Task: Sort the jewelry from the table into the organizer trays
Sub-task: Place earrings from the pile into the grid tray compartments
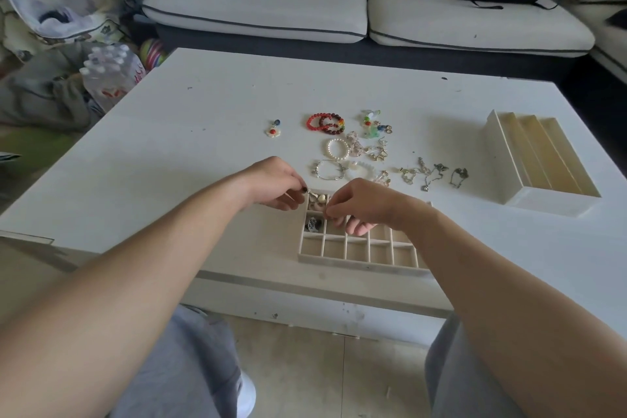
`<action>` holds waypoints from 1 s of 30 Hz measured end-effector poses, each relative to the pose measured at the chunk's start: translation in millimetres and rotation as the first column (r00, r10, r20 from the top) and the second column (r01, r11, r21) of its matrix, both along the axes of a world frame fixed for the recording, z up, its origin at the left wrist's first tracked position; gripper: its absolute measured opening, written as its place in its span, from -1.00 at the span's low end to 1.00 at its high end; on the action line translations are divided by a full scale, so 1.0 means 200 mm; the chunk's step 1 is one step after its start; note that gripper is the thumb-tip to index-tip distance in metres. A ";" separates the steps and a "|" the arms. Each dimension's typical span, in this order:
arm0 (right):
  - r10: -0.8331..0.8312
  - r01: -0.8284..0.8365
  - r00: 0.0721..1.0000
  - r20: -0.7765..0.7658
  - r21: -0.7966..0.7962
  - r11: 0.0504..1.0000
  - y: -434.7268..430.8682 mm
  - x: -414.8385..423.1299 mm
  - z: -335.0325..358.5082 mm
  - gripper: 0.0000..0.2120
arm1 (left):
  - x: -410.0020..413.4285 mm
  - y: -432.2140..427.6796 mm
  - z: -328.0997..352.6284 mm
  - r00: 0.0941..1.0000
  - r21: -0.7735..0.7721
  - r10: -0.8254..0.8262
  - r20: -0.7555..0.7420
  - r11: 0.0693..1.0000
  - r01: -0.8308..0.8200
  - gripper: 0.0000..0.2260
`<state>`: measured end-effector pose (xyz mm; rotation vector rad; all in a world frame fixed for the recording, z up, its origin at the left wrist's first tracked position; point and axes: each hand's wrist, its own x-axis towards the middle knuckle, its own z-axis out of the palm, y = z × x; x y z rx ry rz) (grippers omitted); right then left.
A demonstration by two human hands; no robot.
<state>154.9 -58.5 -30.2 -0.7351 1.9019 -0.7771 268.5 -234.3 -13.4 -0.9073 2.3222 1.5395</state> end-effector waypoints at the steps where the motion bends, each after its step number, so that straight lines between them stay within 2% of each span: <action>1: 0.004 -0.004 1.000 -0.002 0.003 1.000 0.00 0.01 0.00 -0.89 | 0.00 0.00 0.00 0.999 0.067 0.037 -0.019 0.997 -0.036 -0.84; 5: 0.004 -0.004 1.000 0.026 0.012 1.000 -0.02 0.03 0.00 -0.83 | 0.00 0.03 0.00 0.983 0.220 0.173 -0.065 0.963 -0.155 -0.86; 8: 0.026 -0.027 1.000 0.005 0.027 0.999 -0.03 0.05 0.00 -0.85 | -0.02 0.05 0.00 0.975 0.257 0.214 -0.055 0.947 -0.193 -0.84; 11: 0.027 -0.028 0.999 0.044 0.027 0.999 -0.03 0.06 0.00 -0.77 | -0.03 0.07 -0.01 0.968 0.263 0.247 -0.036 0.937 -0.229 -0.81; 14: 0.045 -0.046 0.999 0.025 0.025 0.999 -0.03 0.06 -0.01 -0.73 | -0.03 0.09 -0.01 0.967 0.220 0.254 -0.023 0.945 -0.243 -0.81; 27: 0.203 -0.173 0.924 -0.324 0.119 0.978 -0.06 0.11 -0.01 -0.87 | -0.04 0.09 -0.03 0.969 0.023 0.244 0.031 0.969 -0.245 -0.81; 30: 0.207 -0.168 0.887 -0.413 0.129 0.977 -0.07 0.13 -0.01 -0.82 | -0.04 0.09 -0.03 0.971 -0.002 0.238 0.038 0.971 -0.238 -0.79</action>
